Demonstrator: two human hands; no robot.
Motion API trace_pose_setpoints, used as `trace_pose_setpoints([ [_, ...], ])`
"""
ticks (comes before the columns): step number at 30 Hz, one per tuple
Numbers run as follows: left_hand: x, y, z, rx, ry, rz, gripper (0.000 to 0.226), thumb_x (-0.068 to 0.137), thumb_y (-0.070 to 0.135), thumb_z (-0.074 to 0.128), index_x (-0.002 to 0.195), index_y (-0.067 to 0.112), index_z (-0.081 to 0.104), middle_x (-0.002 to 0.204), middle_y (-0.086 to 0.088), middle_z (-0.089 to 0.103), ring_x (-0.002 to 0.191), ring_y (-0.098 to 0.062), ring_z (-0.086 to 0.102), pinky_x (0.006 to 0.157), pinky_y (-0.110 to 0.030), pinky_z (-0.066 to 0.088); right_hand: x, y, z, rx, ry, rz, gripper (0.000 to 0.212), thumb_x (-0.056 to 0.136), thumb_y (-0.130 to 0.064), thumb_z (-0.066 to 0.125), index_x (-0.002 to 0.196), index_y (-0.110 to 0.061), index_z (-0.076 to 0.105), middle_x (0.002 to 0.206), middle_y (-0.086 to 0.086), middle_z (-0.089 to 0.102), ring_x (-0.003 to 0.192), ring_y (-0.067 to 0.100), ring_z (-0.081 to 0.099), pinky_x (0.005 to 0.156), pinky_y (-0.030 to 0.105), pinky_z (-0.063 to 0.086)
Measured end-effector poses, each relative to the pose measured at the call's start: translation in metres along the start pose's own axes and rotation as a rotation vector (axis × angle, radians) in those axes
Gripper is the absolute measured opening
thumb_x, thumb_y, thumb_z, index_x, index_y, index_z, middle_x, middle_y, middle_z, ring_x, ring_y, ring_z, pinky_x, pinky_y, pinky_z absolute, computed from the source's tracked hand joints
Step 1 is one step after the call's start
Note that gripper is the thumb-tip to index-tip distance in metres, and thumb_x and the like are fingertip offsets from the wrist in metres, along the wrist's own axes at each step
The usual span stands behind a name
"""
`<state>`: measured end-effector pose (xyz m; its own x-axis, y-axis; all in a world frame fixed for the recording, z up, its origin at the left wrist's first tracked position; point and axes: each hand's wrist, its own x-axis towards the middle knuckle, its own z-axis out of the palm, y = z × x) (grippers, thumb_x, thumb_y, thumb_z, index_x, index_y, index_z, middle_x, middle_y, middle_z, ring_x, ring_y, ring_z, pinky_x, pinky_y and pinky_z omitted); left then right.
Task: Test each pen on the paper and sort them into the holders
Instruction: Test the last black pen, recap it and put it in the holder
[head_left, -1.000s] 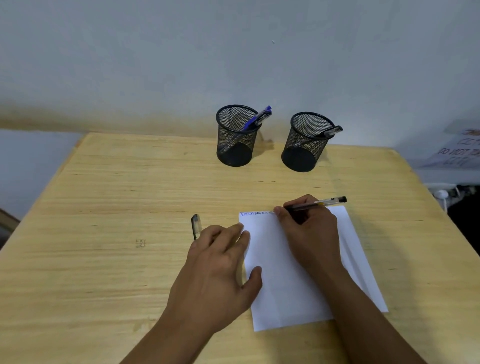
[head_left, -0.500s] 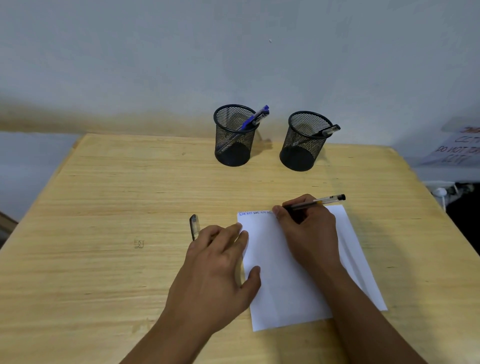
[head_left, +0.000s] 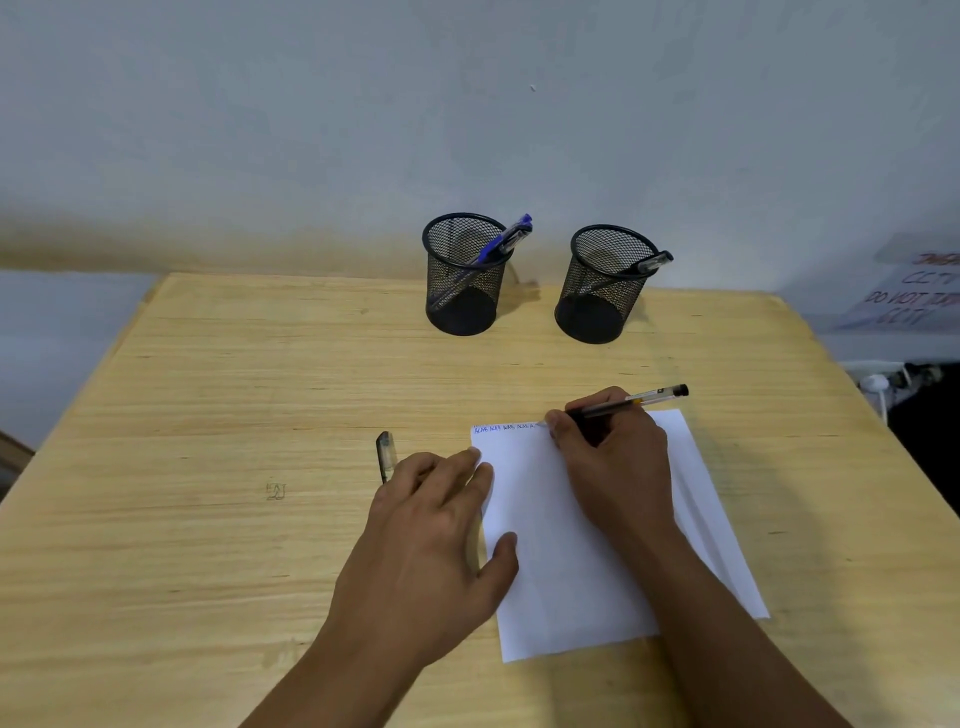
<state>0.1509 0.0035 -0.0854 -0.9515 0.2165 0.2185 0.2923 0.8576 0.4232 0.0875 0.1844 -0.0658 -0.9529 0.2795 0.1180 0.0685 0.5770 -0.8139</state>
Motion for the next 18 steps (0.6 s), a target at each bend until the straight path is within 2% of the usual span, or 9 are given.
trace_pose_setpoints([
  [12,0.0001,-0.0006,0.0011,-0.006,0.012,0.001,0.054,0.080,0.053,0.054,0.122,0.021,0.063,0.133,0.009,0.058,0.122,-0.018,0.042,0.098,-0.039,0.046,-0.0009,-0.0018,0.0005,-0.024,-0.011,0.006,0.009,0.090,-0.026,0.070,0.089,-0.022,0.061,0.074,-0.020,0.060,0.072,-0.004,0.058,0.066,0.008,0.040],
  [18,0.0008,0.0004,0.0002,0.003,0.020,0.014,0.052,0.079,0.052,0.055,0.120,0.021,0.064,0.131,0.009,0.059,0.119,-0.017,0.042,0.097,-0.035,0.044,-0.0004,-0.0021,-0.0003,-0.021,-0.007,0.011,0.009,0.089,-0.026,0.070,0.089,-0.020,0.063,0.073,-0.020,0.060,0.071,-0.006,0.058,0.064,0.007,0.038],
])
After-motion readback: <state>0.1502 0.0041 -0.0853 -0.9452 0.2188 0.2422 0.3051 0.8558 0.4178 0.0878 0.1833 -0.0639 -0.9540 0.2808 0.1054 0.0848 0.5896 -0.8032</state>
